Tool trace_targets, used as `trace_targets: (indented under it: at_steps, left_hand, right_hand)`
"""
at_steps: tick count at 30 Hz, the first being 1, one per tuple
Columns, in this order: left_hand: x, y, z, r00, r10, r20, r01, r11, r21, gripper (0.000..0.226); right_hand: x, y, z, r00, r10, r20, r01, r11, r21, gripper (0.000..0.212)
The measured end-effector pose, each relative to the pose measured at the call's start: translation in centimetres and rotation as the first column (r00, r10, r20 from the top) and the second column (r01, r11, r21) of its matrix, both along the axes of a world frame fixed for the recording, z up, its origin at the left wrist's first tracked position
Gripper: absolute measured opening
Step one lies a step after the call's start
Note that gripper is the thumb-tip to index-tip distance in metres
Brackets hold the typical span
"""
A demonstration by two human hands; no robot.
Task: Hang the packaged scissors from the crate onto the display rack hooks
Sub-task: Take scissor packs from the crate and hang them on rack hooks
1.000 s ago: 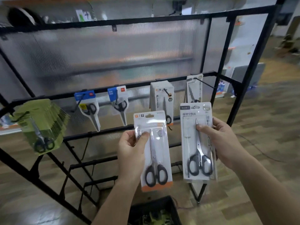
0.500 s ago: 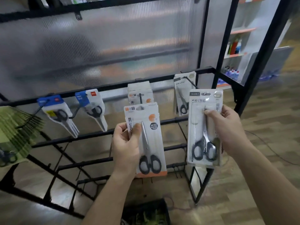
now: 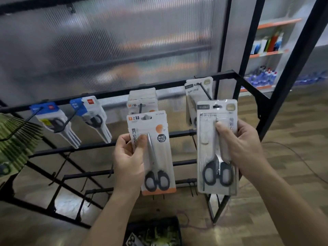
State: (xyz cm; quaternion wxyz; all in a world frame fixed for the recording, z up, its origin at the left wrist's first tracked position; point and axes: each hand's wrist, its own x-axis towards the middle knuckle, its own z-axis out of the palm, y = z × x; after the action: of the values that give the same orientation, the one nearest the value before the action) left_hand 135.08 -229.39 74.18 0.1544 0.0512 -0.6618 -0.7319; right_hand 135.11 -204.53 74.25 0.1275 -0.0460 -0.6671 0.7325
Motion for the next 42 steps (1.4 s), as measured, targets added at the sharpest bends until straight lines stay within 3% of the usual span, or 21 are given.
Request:
trace_targets:
  at_steps: [9, 16, 24, 29, 33, 37, 40, 42]
  left_hand:
    - [0.5, 0.3, -0.1, 0.999, 0.045, -0.011, -0.045, 0.999, 0.024, 0.009]
    - [1.1, 0.2, -1.2, 0.994, 0.113, 0.002, -0.113, 0.993, 0.023, 0.019]
    - [1.0, 0.1, -1.7, 0.989, 0.148, 0.003, -0.148, 0.989, 0.013, 0.019]
    - [0.7, 0.3, -1.5, 0.991, 0.131, 0.009, -0.131, 0.991, 0.010, 0.021]
    - [0.7, 0.0, -1.3, 0.989, 0.146, 0.024, -0.146, 0.989, -0.012, 0.015]
    - [0.9, -0.6, -1.3, 0.986, 0.161, 0.027, -0.160, 0.986, -0.046, 0.015]
    - [0.9, -0.7, -1.5, 0.988, 0.152, 0.040, -0.149, 0.985, -0.086, 0.021]
    - [0.5, -0.7, -1.8, 0.987, 0.148, 0.059, -0.141, 0.984, -0.106, 0.027]
  right_hand:
    - [-1.4, 0.7, -1.3, 0.995, 0.067, 0.069, -0.063, 0.996, -0.067, 0.030]
    - [-4.1, 0.5, -1.7, 0.989, 0.072, 0.127, -0.069, 0.997, -0.029, 0.031]
    - [-11.1, 0.6, -1.3, 0.973, 0.015, 0.232, -0.071, 0.969, 0.237, 0.031]
    - [-14.3, 1.0, -0.9, 0.971, 0.034, 0.237, -0.111, 0.940, 0.321, 0.051]
    - [-14.8, 0.9, -1.3, 0.981, -0.019, 0.192, -0.052, 0.934, 0.354, 0.039]
    - [-14.0, 0.6, -2.2, 0.970, -0.206, 0.125, 0.124, 0.871, 0.476, 0.076]
    - [-11.5, 0.2, -3.0, 0.946, -0.312, 0.089, 0.180, 0.732, 0.657, 0.080]
    - [-9.3, -0.5, -3.8, 0.958, -0.283, 0.053, 0.157, 0.669, 0.726, 0.076]
